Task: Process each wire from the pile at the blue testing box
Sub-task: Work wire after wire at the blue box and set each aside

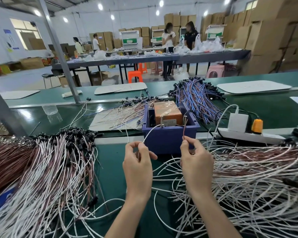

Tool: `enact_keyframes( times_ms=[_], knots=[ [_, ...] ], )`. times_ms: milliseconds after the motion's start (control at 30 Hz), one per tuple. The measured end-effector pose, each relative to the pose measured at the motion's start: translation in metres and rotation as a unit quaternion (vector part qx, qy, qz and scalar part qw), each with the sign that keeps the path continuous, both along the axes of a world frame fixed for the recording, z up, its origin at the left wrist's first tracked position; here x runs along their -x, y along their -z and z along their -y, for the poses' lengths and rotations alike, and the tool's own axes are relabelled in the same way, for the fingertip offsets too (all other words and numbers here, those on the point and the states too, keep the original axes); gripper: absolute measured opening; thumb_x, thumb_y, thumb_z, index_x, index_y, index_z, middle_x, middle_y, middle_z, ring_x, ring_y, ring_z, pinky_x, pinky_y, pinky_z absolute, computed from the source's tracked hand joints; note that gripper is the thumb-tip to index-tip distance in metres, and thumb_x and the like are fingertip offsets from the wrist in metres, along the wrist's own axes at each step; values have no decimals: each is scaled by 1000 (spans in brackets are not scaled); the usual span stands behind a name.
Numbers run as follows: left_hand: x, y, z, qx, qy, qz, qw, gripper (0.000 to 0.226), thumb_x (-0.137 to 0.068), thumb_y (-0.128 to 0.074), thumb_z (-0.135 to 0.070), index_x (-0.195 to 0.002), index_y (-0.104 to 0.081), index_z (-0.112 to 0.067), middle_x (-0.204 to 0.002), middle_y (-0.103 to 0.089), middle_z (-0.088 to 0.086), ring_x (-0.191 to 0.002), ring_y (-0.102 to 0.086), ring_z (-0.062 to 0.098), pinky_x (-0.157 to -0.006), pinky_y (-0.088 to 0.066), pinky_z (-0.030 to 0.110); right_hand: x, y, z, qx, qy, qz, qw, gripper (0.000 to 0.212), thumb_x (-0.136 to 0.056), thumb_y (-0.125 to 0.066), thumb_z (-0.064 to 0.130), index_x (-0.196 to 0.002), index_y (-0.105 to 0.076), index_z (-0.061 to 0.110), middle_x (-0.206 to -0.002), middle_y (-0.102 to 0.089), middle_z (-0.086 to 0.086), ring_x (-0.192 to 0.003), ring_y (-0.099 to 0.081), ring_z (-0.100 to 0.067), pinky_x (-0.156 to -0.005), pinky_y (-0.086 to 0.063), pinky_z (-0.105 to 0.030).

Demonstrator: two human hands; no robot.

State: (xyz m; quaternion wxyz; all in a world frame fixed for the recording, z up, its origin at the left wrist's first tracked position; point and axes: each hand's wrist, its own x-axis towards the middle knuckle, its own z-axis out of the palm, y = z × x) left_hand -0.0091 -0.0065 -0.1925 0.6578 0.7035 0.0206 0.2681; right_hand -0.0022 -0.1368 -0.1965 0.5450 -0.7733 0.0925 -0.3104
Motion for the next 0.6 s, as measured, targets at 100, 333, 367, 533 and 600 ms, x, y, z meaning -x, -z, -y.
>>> enact_keyframes(
  times_ms=[100, 333, 367, 533, 600],
  knots=[
    [0, 0, 0, 5, 3, 2, 1000, 12, -104, -45, -28, -94, -52, -27, -71, -72, 1, -44, -36, 2, -45, -33, 17, -1, 1, 0, -14, -5, -3, 1000, 21, -102, -55, 30, -112, -72, 23, -61, -65, 3, -52, -57, -16, -53, -45, -33],
    [3, 0, 1, 5, 19, 5, 1000, 12, -101, -47, -24, -91, -53, -26, -69, -71, 2, -43, -38, 2, -44, -34, 18, -4, 3, 2, -39, -3, -3, 999, 24, -102, -54, 32, -117, -71, 24, -65, -67, 1, -53, -58, -13, -53, -45, -31],
    [3, 0, 2, 3, 23, 5, 1000, 12, -101, -47, -25, -91, -53, -26, -68, -70, 2, -43, -39, 1, -45, -34, 17, -4, 3, 2, -43, -4, -4, 999, 23, -103, -54, 32, -117, -71, 24, -66, -67, 1, -53, -58, -13, -53, -45, -31],
    [4, 1, 3, -13, 36, 10, 999, 11, -101, -48, -23, -92, -54, -24, -66, -69, 3, -44, -43, 1, -47, -38, 17, -4, 3, 2, -31, -5, 3, 1000, 20, -102, -55, 29, -112, -73, 27, -72, -68, 2, -55, -57, -11, -52, -42, -26],
    [4, 1, 4, -14, 40, 12, 999, 11, -101, -47, -23, -93, -54, -23, -65, -68, 3, -44, -43, 1, -46, -37, 16, -5, 2, 2, -25, -1, -5, 1000, 21, -103, -54, 31, -114, -72, 25, -74, -69, 1, -59, -61, -14, -54, -43, -26]
  ],
)
